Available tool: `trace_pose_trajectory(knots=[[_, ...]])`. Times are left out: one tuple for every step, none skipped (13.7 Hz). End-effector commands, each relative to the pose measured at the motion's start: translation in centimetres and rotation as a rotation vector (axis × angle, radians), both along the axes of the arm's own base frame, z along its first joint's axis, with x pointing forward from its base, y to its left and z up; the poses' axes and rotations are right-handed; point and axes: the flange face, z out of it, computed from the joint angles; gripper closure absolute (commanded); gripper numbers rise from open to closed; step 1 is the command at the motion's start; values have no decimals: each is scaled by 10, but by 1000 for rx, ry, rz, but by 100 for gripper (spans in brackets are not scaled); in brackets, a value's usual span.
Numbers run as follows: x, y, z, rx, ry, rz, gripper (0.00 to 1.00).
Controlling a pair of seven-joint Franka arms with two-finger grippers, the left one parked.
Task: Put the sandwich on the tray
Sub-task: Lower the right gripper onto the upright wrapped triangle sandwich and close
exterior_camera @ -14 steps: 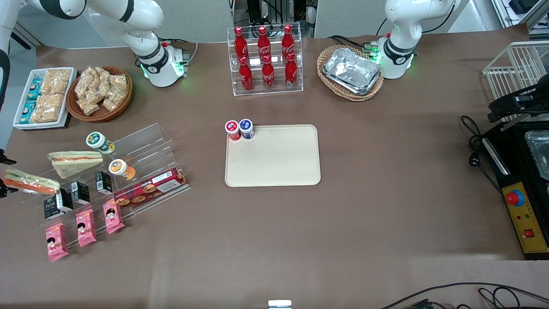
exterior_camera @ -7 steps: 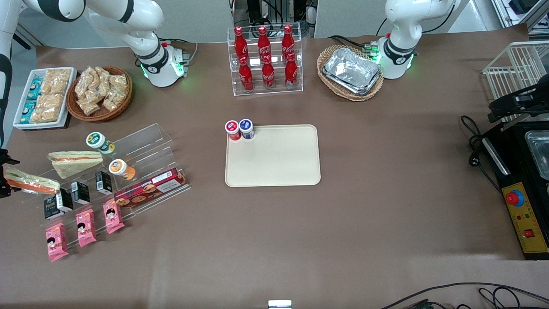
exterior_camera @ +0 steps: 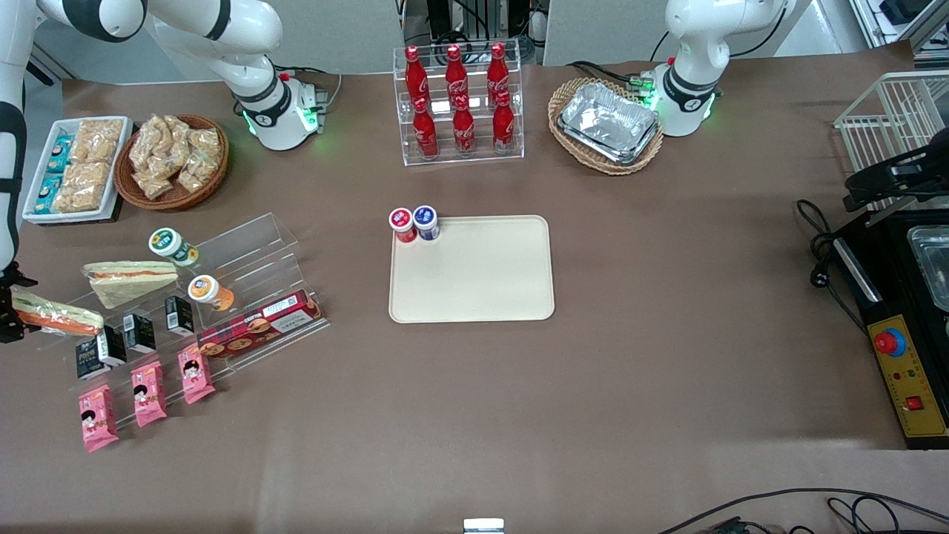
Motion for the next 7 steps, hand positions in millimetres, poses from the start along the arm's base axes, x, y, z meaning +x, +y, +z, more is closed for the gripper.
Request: trace_pose_trajectory(knots=[[5, -4, -9, 18, -50, 11, 0], [7, -4, -12, 31, -57, 13, 0], [9, -3, -14, 37, -59, 9, 0], [9, -2, -15, 38, -58, 10, 1], [10, -1, -15, 44, -64, 7, 3], [10, -1, -14, 48, -67, 5, 7], [10, 0, -12, 51, -67, 16, 19]])
